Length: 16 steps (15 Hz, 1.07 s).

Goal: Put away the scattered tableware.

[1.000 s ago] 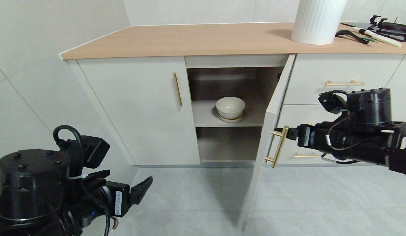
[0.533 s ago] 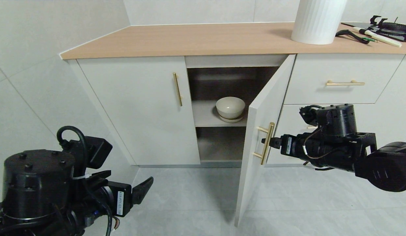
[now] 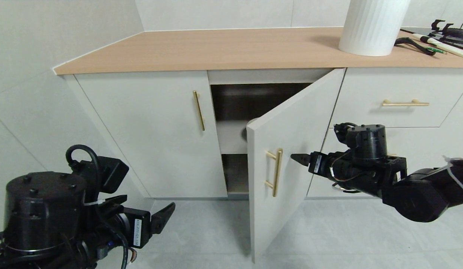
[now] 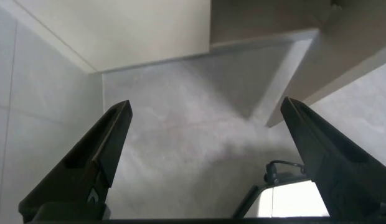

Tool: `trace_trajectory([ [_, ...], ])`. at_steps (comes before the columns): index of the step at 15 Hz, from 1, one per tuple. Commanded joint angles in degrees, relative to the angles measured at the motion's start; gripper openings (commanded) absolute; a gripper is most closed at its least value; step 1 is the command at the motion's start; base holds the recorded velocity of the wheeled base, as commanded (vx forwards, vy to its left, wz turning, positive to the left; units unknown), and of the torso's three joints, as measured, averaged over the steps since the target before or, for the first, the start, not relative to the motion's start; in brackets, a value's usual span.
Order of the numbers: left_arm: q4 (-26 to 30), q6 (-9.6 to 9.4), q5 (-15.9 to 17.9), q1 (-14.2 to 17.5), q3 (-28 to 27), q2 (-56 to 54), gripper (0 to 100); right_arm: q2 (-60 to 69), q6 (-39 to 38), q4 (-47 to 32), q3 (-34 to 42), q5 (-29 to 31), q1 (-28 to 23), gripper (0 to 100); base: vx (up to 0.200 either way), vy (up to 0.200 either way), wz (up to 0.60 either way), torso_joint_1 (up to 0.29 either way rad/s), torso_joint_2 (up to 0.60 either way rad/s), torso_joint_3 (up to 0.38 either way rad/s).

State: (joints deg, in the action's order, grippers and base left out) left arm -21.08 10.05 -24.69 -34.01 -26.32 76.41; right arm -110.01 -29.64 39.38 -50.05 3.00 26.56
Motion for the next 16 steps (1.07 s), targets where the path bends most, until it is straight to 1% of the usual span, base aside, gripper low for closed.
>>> trace_trajectory([
  [1,-0.02,-0.03,-0.01,0.00,-0.05,0.14,100,-4.25,-0.16,2.64,-0.66,1.84,0.86,100,0.200,0.000,0.00,0.002,0.00,0.002],
  [2,-0.02,-0.03,-0.01,0.00,-0.05,0.49,100,-6.10,-0.69,4.83,-1.80,3.77,0.95,100,0.200,0.000,0.00,0.002,0.00,0.002],
  [5,-1.33,0.06,-0.10,0.00,0.04,1.20,100,-8.73,-5.35,5.98,-6.46,7.99,0.95,100,0.000,0.000,0.00,0.000,0.00,0.000],
  [6,-1.33,0.06,-0.01,0.00,0.13,1.28,100,-9.96,-6.22,5.98,-8.22,10.27,0.86,100,0.000,0.000,0.00,0.000,0.00,0.000],
  [9,-1.33,-0.03,-0.01,0.00,0.22,1.28,100,-12.34,-6.40,5.98,-10.94,13.70,0.77,100,0.000,0.000,0.00,0.000,0.00,0.000],
  [11,-1.33,-0.03,-0.01,0.00,0.22,1.37,100,-14.62,-6.58,5.98,-13.67,18.01,-0.55,100,0.000,0.000,0.00,0.000,0.00,0.000],
  [13,-1.33,0.06,-0.01,0.00,0.30,1.81,100,-15.85,-6.58,5.98,-15.86,20.73,-1.34,100,0.000,0.000,0.00,0.000,0.00,0.000],
  [16,-1.33,0.06,-0.01,0.00,0.30,2.08,100,-17.26,-6.58,5.89,-17.45,22.40,-2.48,100,0.000,0.000,0.00,0.000,0.00,0.000],
])
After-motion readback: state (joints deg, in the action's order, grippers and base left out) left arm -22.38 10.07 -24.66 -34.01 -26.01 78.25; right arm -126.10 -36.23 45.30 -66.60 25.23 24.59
